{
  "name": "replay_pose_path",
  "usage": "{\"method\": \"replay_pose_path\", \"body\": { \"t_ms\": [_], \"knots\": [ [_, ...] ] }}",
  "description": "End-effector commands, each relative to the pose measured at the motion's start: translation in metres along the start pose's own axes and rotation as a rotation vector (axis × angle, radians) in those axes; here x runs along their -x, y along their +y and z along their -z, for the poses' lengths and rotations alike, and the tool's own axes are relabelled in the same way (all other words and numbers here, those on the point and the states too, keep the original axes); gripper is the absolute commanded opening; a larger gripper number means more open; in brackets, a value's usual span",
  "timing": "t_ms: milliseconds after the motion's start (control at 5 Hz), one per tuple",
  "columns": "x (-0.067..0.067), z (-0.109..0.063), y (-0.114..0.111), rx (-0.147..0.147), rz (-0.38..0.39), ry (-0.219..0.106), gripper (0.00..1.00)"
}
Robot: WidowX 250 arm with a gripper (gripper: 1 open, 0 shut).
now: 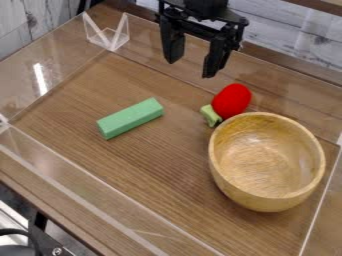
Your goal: Move the red fruit to the left side of the table
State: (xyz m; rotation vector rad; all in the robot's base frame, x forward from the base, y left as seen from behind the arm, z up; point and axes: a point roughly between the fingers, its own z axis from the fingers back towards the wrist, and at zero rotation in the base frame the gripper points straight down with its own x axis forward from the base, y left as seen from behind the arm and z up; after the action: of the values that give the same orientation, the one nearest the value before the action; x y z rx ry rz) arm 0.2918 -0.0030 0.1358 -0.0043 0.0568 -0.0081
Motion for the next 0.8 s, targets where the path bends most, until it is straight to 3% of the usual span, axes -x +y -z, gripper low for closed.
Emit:
{"method": "replay_pose_path", "body": {
  "t_ms": [0,200,600],
  "knots": [
    [-0.010,0.009,0.009,0.006,0.055,0.000,1.00],
    [-0.027,0.022,0.013,0.016,0.119,-0.014,1.00],
    [-0.047,0.016,-0.021,0.032,0.183,-0.030,1.00]
  ]
}}
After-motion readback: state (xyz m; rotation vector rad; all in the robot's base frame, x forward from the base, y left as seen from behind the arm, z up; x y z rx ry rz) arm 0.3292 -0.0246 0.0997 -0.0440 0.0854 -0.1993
